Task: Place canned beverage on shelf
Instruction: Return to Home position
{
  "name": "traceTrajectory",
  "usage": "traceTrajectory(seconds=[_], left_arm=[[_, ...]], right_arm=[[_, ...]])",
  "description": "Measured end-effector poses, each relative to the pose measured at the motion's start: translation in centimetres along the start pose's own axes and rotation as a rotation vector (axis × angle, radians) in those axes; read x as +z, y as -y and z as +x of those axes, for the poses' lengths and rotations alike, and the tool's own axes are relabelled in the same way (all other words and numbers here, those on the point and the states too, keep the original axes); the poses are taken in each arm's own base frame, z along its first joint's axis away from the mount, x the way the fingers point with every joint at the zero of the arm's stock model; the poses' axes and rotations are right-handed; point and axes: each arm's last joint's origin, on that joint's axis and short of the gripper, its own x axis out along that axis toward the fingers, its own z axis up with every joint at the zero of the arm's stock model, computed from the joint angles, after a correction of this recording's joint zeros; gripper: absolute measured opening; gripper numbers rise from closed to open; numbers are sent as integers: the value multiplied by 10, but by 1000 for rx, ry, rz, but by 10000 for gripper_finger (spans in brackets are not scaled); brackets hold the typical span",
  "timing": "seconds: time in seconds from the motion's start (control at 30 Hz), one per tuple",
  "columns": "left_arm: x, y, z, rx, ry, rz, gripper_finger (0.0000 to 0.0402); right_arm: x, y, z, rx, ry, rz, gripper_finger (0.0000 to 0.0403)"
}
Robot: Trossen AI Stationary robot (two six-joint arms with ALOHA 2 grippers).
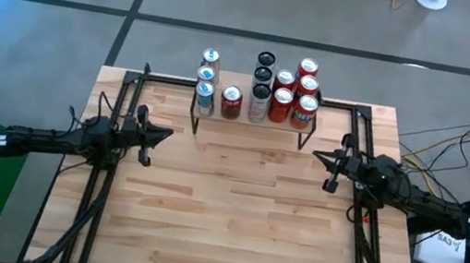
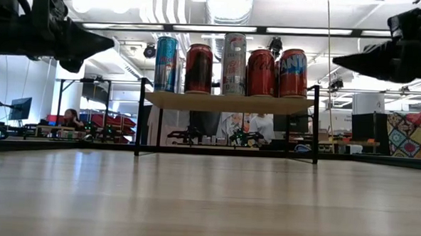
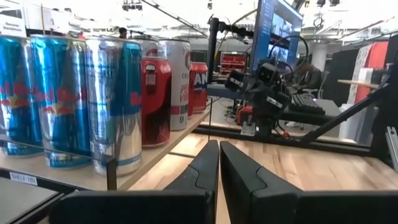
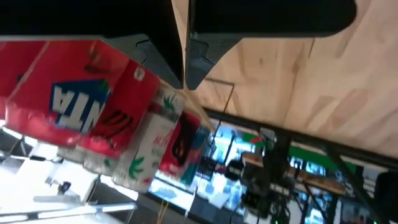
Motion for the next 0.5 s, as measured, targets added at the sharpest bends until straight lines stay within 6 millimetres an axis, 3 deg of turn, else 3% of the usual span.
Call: traceTrajectory(seconds=[0.5], left_arm=[[-3, 0, 3, 1, -41, 5, 0]], right_arm=[[-5, -2, 0, 12, -57, 7, 9]])
